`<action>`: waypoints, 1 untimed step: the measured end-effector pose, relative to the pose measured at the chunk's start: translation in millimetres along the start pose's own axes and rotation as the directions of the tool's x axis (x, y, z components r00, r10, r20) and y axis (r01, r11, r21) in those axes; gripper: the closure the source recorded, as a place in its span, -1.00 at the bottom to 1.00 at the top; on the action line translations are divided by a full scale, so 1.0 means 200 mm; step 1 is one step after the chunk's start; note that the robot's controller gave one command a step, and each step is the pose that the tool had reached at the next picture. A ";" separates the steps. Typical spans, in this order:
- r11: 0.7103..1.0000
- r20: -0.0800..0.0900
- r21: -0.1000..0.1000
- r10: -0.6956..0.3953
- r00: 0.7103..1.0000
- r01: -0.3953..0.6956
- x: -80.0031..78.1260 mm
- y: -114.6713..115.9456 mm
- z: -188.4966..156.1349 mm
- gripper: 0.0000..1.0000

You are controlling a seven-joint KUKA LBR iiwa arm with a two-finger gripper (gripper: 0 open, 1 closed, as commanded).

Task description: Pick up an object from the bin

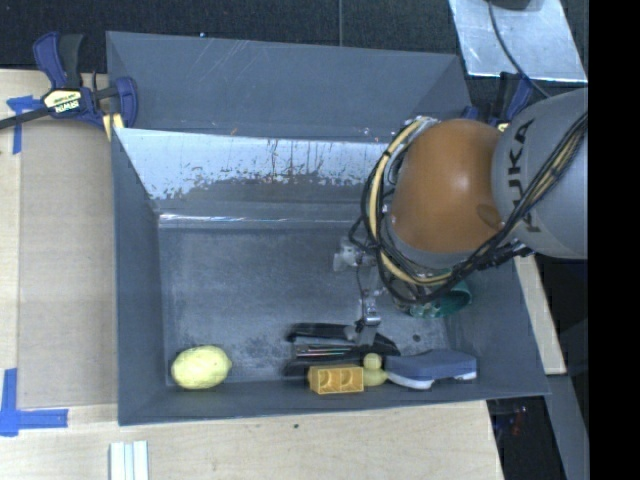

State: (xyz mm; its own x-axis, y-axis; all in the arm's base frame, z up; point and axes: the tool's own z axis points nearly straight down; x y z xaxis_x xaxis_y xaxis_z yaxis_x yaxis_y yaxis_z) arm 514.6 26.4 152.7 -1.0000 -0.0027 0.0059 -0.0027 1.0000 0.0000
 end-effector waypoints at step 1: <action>1.000 0.009 0.000 0.001 1.000 -0.001 -0.01 0.00 -0.02 -1.00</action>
Offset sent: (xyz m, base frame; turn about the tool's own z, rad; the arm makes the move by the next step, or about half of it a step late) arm 0.0057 -0.0011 -0.0827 0.2142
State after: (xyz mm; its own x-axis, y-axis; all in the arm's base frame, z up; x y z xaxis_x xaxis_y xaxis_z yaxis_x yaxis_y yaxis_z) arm 516.4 26.3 157.2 -1.0000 -0.0015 -0.0027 -0.0015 1.0000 0.0002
